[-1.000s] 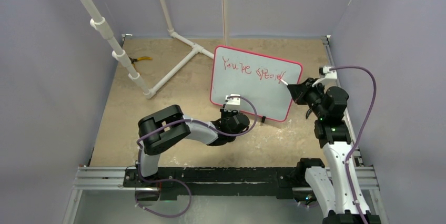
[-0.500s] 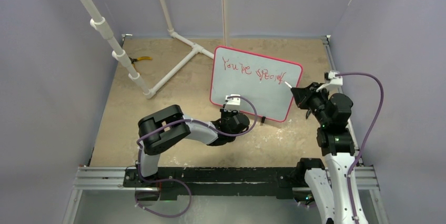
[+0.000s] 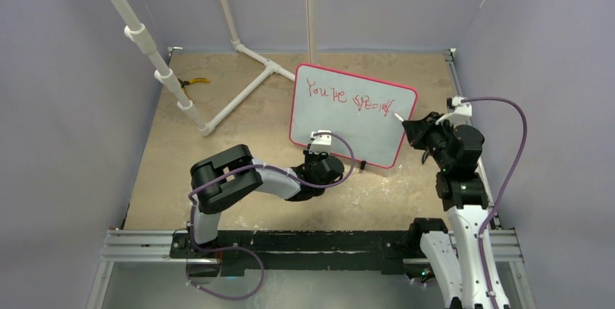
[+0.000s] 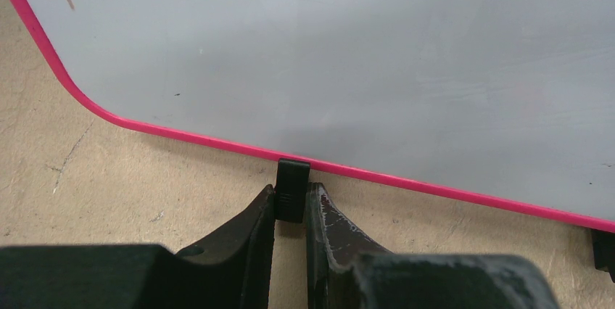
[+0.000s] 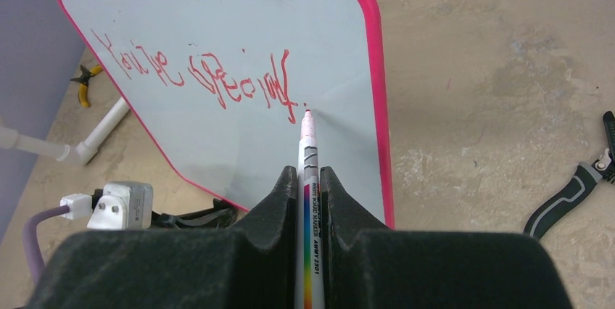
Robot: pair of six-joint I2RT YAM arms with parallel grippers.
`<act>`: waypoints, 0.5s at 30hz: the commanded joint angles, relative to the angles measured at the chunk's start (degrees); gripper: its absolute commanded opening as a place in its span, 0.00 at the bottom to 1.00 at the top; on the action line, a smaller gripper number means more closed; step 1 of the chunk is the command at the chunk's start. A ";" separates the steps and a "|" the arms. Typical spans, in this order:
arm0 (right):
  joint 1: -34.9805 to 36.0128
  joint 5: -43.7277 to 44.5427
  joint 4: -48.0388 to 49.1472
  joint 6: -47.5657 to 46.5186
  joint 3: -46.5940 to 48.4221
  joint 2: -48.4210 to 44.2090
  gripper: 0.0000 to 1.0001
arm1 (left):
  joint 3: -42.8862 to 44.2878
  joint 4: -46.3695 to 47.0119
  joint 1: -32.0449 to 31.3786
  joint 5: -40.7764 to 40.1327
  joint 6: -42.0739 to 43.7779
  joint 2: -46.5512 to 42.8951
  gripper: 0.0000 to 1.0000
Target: Write a sentence on the whiteboard
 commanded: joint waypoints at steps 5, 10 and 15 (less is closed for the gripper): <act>0.06 0.39 2.93 0.01 1.50 0.83 0.00 | -0.55 1.17 0.44 -3.53 -1.18 -2.51 0.00; 0.06 1.71 2.13 0.43 1.85 1.50 0.00 | -0.55 1.14 0.44 -3.72 -1.32 -2.65 0.00; 0.06 2.75 0.53 0.89 2.50 1.71 0.00 | -0.48 1.08 0.44 -3.72 -1.40 -2.75 0.00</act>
